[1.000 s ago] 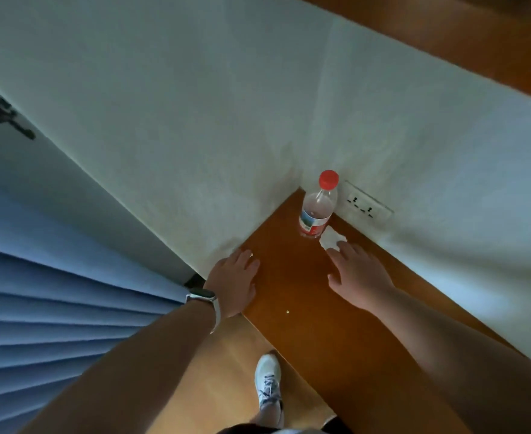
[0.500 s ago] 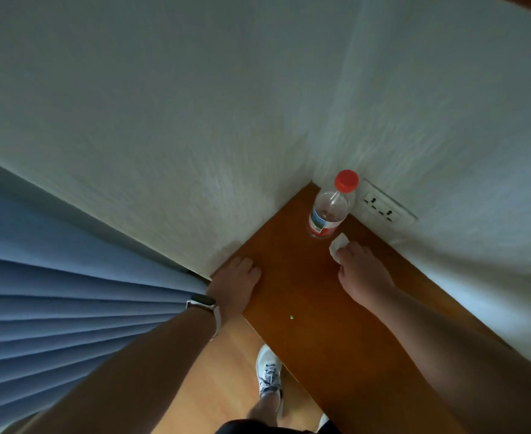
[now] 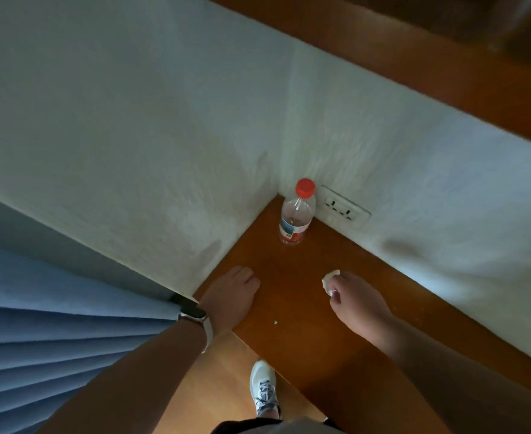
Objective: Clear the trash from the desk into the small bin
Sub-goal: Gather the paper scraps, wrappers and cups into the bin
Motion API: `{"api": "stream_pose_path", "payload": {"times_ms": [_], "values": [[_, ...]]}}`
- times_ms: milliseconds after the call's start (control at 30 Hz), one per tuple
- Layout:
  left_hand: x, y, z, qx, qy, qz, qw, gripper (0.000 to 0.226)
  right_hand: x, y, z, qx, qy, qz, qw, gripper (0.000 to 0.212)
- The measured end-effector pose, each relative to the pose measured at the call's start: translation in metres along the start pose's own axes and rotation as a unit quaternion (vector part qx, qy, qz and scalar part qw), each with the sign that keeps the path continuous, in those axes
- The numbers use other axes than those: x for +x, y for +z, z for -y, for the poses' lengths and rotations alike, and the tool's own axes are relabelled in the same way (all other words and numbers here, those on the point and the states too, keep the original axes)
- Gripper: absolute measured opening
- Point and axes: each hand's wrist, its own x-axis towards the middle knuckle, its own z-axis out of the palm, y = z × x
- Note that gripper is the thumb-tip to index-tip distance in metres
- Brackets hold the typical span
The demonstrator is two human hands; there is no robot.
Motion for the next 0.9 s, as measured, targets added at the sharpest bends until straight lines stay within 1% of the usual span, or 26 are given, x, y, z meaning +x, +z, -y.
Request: {"api": "stream_pose_path", "payload": {"times_ms": [200, 333, 500, 633, 767, 900], "values": [[0.037, -0.013, -0.036, -0.054, 0.096, -0.030, 0.993, 0.016, -0.058, -0.025, -0.023, 0.013, 0.066, -0.078, 0.995, 0.018], [0.066, -0.022, -0.089, -0.095, 0.149, -0.055, 0.983, 0.021, -0.089, -0.041, -0.050, 0.033, 0.105, -0.130, 0.985, 0.015], [0.090, -0.030, -0.158, -0.134, 0.207, -0.067, 0.967, 0.016, -0.136, -0.062, -0.080, 0.080, 0.157, -0.170, 0.969, 0.013], [0.102, -0.033, -0.227, -0.154, 0.243, -0.072, 0.955, 0.016, -0.189, -0.075, -0.108, 0.106, 0.186, -0.203, 0.955, 0.007], [0.116, -0.030, -0.308, -0.186, 0.266, -0.075, 0.943, 0.009, -0.239, -0.083, -0.151, 0.140, 0.248, -0.243, 0.927, 0.006], [0.120, -0.019, -0.393, -0.191, 0.301, -0.051, 0.933, 0.008, -0.295, -0.083, -0.195, 0.162, 0.276, -0.272, 0.908, 0.005]]}}
